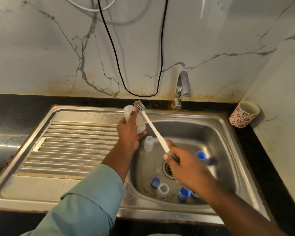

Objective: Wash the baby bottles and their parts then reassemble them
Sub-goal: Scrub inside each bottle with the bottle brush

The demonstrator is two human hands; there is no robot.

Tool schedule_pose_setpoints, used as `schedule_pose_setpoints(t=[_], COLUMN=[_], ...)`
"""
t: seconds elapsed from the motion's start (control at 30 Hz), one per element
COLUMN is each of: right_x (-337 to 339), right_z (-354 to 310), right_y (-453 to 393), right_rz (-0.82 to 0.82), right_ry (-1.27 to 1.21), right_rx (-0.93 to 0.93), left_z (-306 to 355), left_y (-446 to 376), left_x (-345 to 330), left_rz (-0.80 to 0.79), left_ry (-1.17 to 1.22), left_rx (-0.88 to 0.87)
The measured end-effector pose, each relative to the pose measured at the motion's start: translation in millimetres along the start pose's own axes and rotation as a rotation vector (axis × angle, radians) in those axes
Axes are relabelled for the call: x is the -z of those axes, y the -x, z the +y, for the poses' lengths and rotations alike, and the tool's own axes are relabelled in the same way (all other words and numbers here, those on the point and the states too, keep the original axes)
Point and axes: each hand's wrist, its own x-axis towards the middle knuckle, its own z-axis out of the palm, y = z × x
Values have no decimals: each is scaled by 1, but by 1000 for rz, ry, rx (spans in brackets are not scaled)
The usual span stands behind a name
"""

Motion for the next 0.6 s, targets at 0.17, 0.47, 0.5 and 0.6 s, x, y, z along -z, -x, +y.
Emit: schedule_pose_setpoints(t=[0.17, 0.47, 0.5, 0.6], right_x=[0, 4, 4, 4], right_z=[2, -1, -2, -6], right_y=[19, 14, 16, 1], right_rz=[-53, -22, -20, 28], right_ry=[7, -92, -99, -145], right_rx=[7, -2, -10, 2], left_z=[19, 18, 16, 11], left_y=[-7, -5, -2, 10], left_x=[9, 5, 4, -4], left_rz=[26, 11, -1, -35], left_ry=[103, 181, 164, 87], left_rx=[9, 11, 15, 47])
